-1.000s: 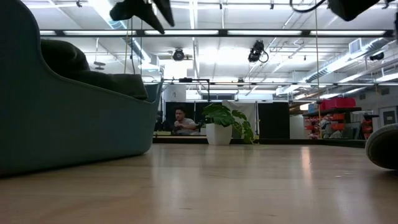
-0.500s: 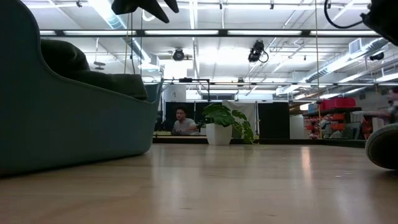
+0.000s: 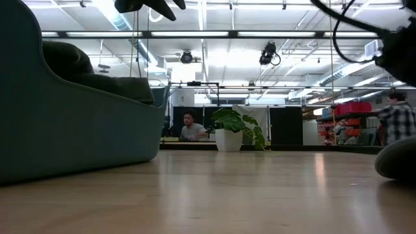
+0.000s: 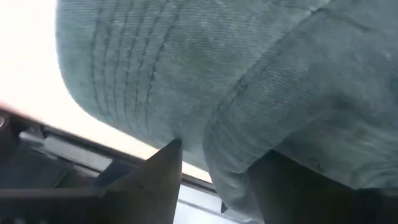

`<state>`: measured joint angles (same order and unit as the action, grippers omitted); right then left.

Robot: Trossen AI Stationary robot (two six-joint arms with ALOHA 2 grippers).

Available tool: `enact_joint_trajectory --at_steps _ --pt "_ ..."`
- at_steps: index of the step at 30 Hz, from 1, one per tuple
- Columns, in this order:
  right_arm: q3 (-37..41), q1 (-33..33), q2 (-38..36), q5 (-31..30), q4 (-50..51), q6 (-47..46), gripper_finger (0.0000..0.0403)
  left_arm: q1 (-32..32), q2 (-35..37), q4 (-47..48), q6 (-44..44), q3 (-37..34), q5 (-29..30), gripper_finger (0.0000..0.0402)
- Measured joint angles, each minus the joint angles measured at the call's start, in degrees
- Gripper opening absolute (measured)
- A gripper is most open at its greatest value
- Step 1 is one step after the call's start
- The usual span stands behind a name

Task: Pick & Place hat
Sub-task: Put the gray cap into the blue bin

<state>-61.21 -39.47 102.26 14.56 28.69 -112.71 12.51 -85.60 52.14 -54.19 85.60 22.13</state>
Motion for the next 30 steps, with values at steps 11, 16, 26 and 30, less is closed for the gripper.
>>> enact_joint_trajectory --at_steps 11,16,26,30 --pt "-0.8 0.0 -3.0 -2.2 11.3 1.1 0.0153 0.0 0.0 0.0 0.0 0.0 0.0 0.0138" --pt "-0.8 0.1 -3.0 -3.8 14.4 2.8 0.0169 0.0 0.0 0.0 0.0 0.0 0.0 0.0138" --pt "-0.8 0.3 -3.1 -9.2 12.8 23.2 0.0078 0.0 0.0 0.0 0.0 0.0 0.0 0.0138" --pt "-0.8 0.5 -3.1 -9.8 12.4 32.5 0.0013 0.3 0.0 -0.1 -0.8 0.0 -0.5 0.0138"
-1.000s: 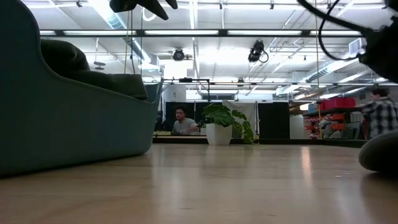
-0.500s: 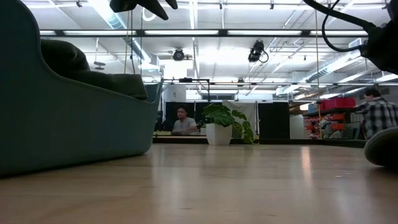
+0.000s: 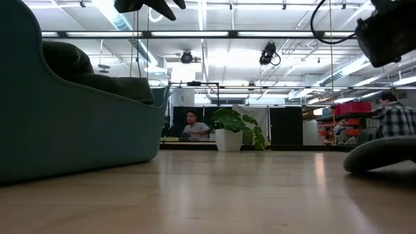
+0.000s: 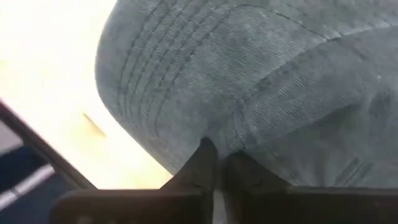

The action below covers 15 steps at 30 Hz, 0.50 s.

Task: Pick & Place hat
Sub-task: Put the gray cap into the blue bin

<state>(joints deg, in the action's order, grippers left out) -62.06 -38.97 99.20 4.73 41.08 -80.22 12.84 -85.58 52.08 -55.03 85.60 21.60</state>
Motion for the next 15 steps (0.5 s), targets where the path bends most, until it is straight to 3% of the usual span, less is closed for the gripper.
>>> enact_joint_trajectory --at_steps 7,11,15 --pt "-7.9 1.3 0.1 -0.9 7.6 25.4 0.0006 1.8 0.0 -4.0 -8.1 0.0 -9.8 0.0138" --pt "-16.7 3.9 0.1 -10.7 19.1 40.7 0.0005 4.3 0.0 -8.2 -10.4 0.0 -11.4 0.0138" --pt "-24.0 8.0 0.1 -18.9 23.4 56.5 0.0002 6.5 -0.5 -10.7 -8.0 0.1 -10.1 0.0138"
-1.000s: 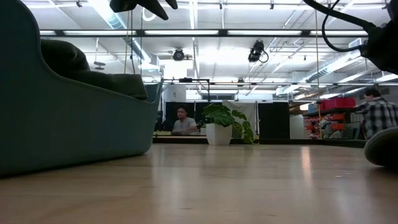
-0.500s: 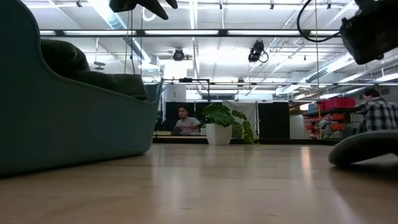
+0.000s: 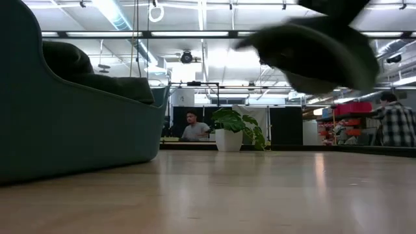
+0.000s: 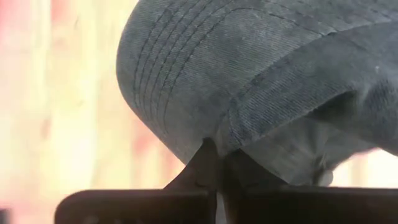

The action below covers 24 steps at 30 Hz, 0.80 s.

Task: Pick & Place hat
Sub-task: Put the gray cap into the blue bin

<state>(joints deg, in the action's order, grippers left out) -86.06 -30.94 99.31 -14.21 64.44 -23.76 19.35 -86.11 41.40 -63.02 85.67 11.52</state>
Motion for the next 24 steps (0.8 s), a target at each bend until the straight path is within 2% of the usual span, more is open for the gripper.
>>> enact_joint_trajectory --at_steps 5,12,17,24 --pt "-3.3 5.8 0.0 -2.9 -5.7 16.8 0.0001 1.8 -1.6 -0.9 3.3 0.0 5.2 0.0138" --pt "-3.5 9.0 0.0 -2.6 -14.3 29.5 0.0001 1.7 -3.1 -1.4 1.5 0.0 6.4 0.0138" --pt "-3.5 8.4 0.0 -2.2 -13.8 33.8 0.0 1.6 -3.1 -0.6 1.3 0.0 6.5 0.0138" --pt "-3.5 7.9 0.0 -1.7 -11.2 33.3 0.0 1.4 -1.5 4.6 2.1 0.0 6.5 0.0138"
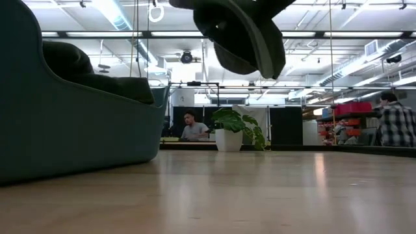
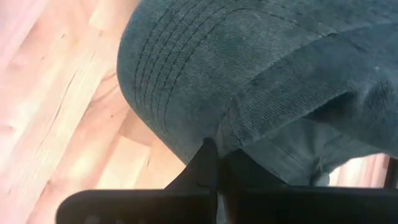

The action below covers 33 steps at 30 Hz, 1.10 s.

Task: Pick & Place hat
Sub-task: Put the gray cap into the blue bin

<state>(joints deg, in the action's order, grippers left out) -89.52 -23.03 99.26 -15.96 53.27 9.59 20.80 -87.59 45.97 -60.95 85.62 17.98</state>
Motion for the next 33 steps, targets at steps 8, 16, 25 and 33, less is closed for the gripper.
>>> enact_joint_trajectory --at_steps 8,16,25,33 --pt "0.0 -1.3 0.0 -0.1 -4.1 0.8 0.0 -1.7 -0.7 1.9 0.6 0.0 -0.5 0.0138" --pt "0.0 -1.5 0.0 -4.9 -7.9 2.3 0.0 -1.7 -0.6 -5.6 2.5 0.0 -2.9 0.0137" --pt "0.0 -1.4 0.0 -6.1 -9.1 -0.6 0.0033 -0.2 -0.4 -6.8 3.2 0.0 -5.3 0.005" --pt "-0.1 -1.4 -0.2 -6.3 -8.9 -6.8 0.0084 0.4 -0.4 -5.0 0.0 0.0 -7.2 0.0018"
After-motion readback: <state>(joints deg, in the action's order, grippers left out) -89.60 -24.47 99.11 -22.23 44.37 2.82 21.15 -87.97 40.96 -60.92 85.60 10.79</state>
